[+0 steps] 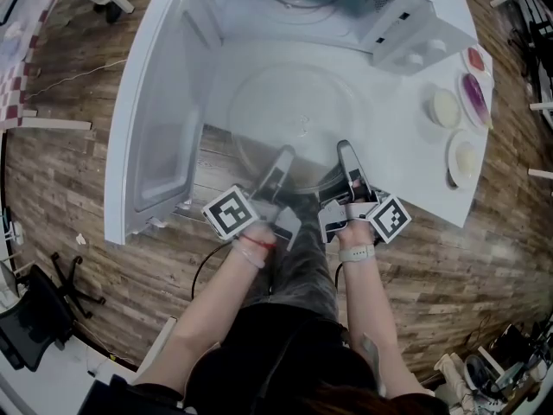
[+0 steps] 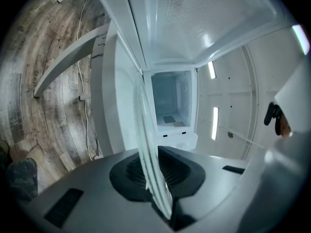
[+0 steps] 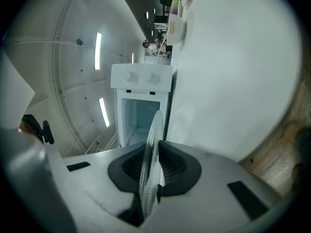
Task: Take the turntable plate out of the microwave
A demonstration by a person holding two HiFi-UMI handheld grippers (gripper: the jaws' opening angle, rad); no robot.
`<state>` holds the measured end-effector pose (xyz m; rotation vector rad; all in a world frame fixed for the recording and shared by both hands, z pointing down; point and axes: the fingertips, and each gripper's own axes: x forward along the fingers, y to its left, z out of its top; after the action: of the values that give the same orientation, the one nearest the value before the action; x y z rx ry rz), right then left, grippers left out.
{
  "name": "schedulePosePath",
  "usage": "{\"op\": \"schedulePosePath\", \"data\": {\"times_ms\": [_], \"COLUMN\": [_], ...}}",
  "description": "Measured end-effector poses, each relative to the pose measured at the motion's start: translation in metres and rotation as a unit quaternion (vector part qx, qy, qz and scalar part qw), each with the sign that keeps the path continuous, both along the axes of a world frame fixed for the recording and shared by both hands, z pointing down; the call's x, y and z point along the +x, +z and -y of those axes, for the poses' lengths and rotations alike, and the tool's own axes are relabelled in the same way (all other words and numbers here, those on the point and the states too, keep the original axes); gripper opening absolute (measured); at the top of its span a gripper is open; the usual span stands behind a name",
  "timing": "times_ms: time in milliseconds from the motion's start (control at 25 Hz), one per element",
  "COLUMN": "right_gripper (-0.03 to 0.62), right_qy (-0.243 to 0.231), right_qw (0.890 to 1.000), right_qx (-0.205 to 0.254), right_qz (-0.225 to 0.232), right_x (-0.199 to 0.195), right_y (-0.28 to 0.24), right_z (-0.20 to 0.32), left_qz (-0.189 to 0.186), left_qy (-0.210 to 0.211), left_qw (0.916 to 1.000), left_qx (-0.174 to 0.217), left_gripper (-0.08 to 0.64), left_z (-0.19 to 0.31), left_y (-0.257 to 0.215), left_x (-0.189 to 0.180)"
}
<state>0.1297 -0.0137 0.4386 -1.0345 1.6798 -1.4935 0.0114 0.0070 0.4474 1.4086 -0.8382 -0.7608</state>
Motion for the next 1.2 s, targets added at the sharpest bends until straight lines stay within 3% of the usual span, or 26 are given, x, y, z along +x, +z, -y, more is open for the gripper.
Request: {"op": "schedulePosePath", "data": {"times_ms": [1200], "right_gripper": [0.043], "right_qy": [0.027], "right_qw": [1.0], "right_qx": [-0.013], "right_qz": [-0.005], "right_x": [0.009], "right_y": [0.017], "right_z": [-0.036], "left_qz": [0.001], "left_qy": [0.028], "left_qw": [0.9995], "left_qx": [-0.013], "left_gripper": [0.035], "left_z": [-0.03], "left_y": [0.018], "left_x": [0.008]}}
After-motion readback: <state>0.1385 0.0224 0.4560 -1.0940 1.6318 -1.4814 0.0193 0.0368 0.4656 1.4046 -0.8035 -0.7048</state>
